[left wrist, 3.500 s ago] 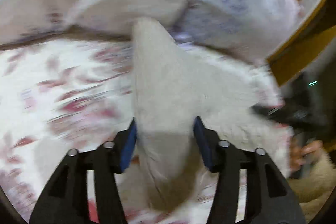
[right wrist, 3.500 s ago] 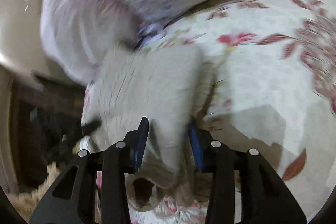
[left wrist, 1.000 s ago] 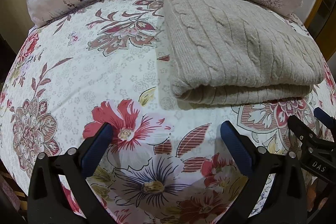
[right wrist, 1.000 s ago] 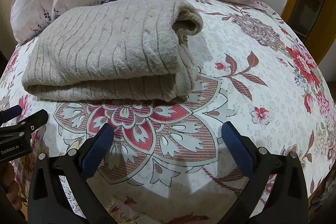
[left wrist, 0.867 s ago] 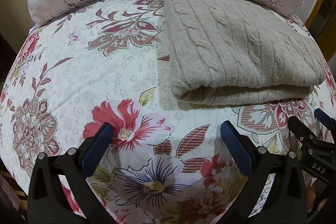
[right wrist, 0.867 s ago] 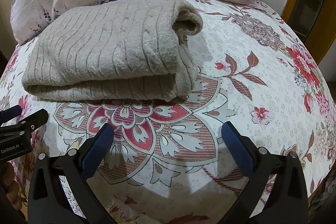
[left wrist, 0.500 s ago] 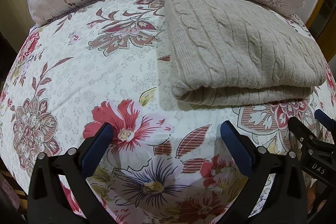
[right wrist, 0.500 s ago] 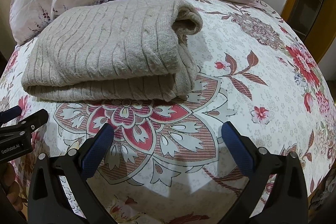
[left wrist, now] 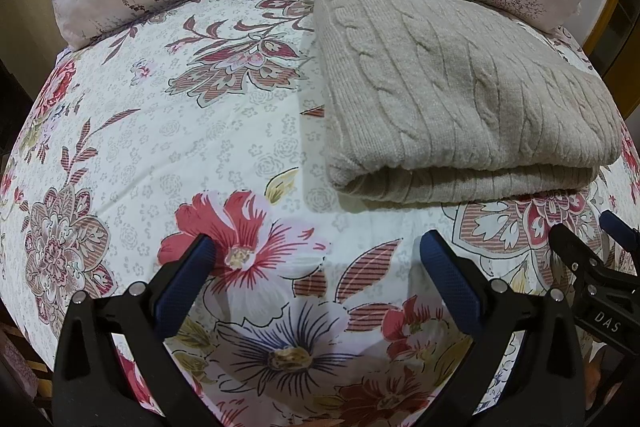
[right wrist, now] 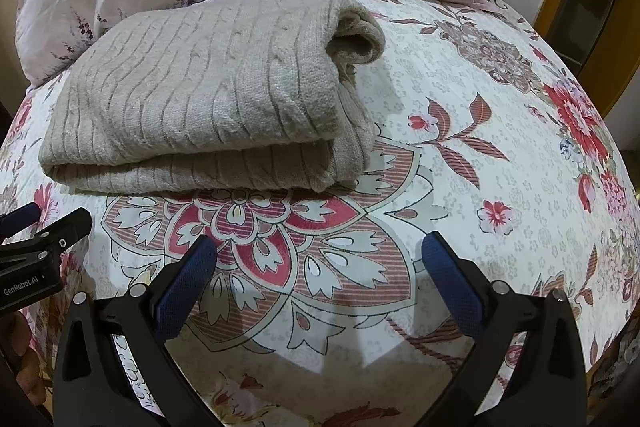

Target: Fold small clothes

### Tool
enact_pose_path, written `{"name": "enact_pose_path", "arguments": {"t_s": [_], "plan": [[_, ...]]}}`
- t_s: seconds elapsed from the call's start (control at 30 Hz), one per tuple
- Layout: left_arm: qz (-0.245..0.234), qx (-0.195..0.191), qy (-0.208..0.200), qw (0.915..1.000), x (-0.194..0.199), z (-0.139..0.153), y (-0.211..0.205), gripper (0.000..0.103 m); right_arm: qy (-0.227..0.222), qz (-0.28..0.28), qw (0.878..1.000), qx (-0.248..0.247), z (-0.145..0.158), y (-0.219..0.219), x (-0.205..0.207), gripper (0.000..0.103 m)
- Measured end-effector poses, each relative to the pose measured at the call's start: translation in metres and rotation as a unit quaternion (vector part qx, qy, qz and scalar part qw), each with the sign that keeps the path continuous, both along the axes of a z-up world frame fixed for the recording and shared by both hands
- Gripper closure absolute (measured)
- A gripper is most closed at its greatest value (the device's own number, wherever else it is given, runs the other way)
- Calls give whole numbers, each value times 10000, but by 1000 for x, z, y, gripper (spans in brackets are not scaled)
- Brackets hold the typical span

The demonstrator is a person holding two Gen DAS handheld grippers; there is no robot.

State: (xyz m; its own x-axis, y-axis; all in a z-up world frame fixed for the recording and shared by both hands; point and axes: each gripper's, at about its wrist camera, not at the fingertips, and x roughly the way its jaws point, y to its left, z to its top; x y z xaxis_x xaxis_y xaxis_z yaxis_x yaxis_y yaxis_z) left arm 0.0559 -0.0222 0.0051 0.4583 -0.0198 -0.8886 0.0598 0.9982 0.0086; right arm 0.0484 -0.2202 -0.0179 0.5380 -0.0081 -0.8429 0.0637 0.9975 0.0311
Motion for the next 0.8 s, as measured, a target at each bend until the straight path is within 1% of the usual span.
{"name": "enact_pose_path", "arguments": {"t_s": [0.8], "plan": [[20,-10,36,10000,1,-1,1,2,5,-16,10000,-1,0,0,0,1]]}}
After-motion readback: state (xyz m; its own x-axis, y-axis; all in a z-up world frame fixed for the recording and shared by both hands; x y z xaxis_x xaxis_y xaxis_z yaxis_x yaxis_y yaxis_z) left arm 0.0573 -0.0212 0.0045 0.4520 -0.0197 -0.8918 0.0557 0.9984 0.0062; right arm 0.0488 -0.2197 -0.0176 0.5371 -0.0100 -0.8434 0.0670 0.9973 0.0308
